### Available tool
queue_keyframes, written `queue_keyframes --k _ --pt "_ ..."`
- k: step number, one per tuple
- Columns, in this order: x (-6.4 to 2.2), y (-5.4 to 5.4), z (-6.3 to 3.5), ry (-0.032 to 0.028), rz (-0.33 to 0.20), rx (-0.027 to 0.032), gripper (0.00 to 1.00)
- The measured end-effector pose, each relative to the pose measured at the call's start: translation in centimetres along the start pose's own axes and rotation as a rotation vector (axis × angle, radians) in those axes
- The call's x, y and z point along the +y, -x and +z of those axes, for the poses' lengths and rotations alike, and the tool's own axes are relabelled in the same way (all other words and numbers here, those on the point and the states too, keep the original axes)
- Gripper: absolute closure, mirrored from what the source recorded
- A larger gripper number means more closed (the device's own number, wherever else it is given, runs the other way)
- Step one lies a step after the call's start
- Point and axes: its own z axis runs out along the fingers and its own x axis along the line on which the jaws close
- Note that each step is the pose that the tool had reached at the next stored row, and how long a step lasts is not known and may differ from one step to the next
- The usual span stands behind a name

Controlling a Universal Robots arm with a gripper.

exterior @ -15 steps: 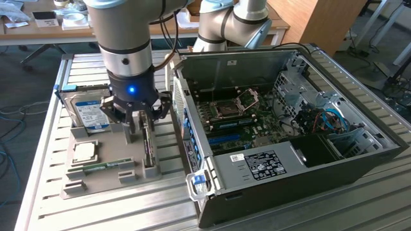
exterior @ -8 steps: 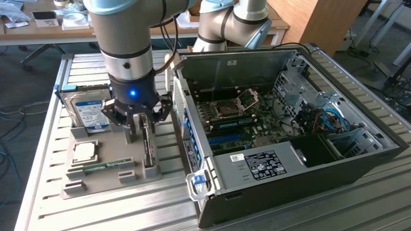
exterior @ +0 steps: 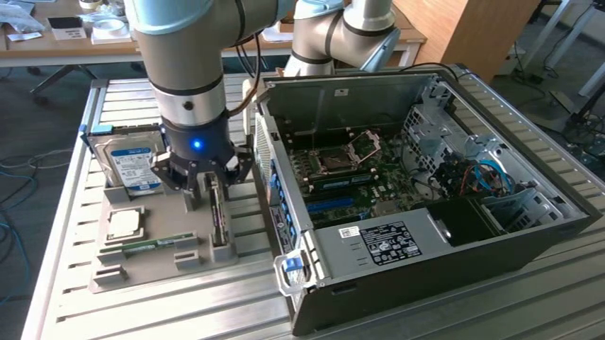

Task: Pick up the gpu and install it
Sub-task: 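Pick up the gpu and move the gpu toward the slot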

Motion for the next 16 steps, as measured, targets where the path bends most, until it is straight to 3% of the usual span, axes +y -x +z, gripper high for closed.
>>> queue_keyframes --k 4,10,16 --pt "-0.21 0.0 0.15 -0.0003 0.000 -0.0002 0.51" --pt "-0.26 0.0 1.20 -0.0004 0.000 -0.0002 0.51" --pt "-0.25 0.1 1.37 -0.0006 0.000 -0.0002 0.51"
